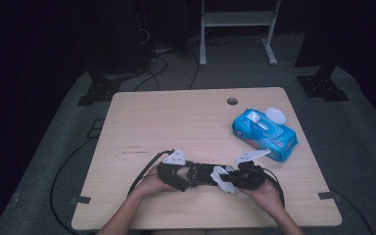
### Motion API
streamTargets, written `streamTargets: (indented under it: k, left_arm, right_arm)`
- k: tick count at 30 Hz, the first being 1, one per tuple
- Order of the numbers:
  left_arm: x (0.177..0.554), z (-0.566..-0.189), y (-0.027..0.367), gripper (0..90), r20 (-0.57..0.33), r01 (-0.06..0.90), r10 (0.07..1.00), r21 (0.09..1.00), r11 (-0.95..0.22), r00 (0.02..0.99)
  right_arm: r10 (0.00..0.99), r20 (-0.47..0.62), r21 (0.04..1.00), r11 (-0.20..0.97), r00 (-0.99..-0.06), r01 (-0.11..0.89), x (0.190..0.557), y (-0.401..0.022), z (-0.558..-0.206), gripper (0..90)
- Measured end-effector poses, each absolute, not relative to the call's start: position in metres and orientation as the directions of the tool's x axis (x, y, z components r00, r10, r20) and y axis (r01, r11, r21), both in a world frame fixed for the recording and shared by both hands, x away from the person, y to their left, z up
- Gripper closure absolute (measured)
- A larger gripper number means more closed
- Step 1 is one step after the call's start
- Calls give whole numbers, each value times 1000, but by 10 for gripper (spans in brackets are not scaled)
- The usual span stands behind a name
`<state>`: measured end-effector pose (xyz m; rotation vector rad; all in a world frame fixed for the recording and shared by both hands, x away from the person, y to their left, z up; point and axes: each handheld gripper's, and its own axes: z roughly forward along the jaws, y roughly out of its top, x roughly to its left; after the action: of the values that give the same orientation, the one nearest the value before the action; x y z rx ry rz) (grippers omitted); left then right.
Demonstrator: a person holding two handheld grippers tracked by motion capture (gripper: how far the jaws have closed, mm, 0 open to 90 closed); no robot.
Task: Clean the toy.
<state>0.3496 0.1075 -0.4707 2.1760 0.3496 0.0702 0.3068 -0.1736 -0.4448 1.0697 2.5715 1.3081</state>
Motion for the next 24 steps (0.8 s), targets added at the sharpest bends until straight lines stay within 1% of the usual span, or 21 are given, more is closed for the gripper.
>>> streamTargets:
  k: [4, 10, 15, 17, 21, 24]
  left_arm:
    - [350, -470, 108, 229, -89, 229, 272, 807, -545, 958]
    - [354, -470, 108, 229, -142, 278, 285, 807, -522, 948]
    - [359, -470, 110, 227, -210, 338, 295, 801, -495, 932]
    - [362, -470, 111, 209, -233, 357, 298, 797, -487, 926]
    - [371, -470, 109, 175, -284, 417, 319, 745, -521, 904]
    - [375, -473, 105, 171, -308, 439, 323, 730, -523, 895]
  right_arm:
    - [602, 248, 716, 414, -759, 562, 305, -169, -448, 831]
    - [593, 241, 710, 432, -768, 557, 304, -168, -454, 831]
    - [580, 238, 713, 440, -779, 546, 303, -168, -455, 833]
    - [578, 243, 715, 436, -779, 547, 304, -169, -456, 834]
    - [570, 251, 716, 435, -783, 546, 303, -169, -457, 836]
    - [565, 245, 717, 441, -788, 540, 303, -168, -457, 837]
